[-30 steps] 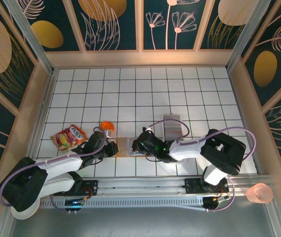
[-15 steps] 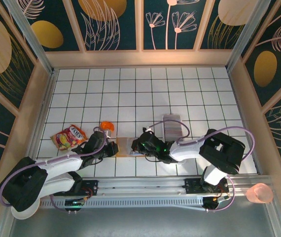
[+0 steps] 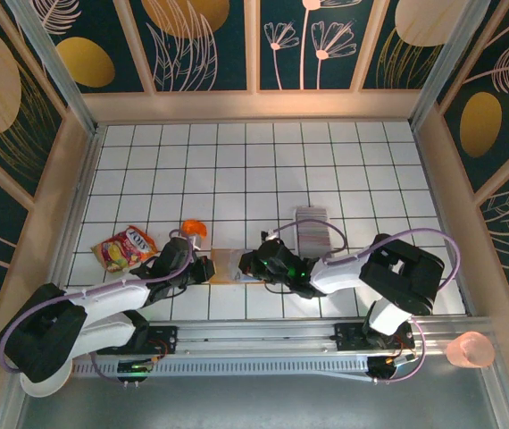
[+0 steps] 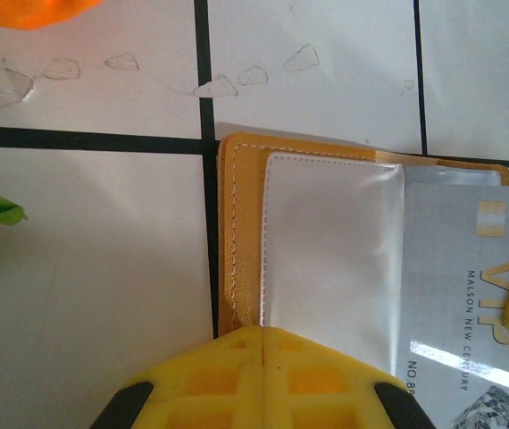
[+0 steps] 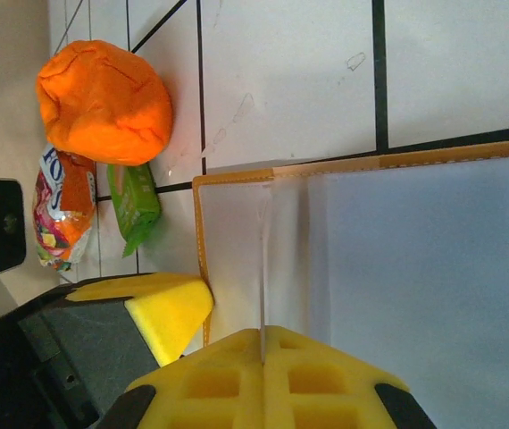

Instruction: Put the credit cards into the card holder

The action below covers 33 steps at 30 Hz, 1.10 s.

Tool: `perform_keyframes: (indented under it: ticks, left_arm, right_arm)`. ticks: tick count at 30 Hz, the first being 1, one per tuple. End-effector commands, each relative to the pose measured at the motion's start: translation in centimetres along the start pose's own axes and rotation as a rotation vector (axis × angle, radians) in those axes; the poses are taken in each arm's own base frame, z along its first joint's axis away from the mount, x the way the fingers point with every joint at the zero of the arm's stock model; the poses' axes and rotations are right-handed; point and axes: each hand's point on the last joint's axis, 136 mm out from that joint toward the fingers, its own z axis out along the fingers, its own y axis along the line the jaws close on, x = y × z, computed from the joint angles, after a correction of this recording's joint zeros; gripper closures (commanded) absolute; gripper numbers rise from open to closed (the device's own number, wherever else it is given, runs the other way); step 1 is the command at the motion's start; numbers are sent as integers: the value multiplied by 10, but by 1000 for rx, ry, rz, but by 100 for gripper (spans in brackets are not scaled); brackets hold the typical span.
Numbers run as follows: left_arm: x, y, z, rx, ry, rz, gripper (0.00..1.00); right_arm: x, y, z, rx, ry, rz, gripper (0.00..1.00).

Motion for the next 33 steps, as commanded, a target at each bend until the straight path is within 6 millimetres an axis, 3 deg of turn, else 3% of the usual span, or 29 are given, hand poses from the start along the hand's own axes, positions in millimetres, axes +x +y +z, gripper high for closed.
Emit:
perform_keyframes:
  ticks: [1,21,33]
  left_arm:
    - [19,24,2,-82,56,-6,100]
    - [19,25,2,-84,60,-9,100]
    - [19,30,1,-109,58,-7,100]
  right_arm:
    - [-1,8,0,-68,2,47,100]
    - [4,-2,9,-1,27,103,100]
    - [2,15,7,-140,9,86,100]
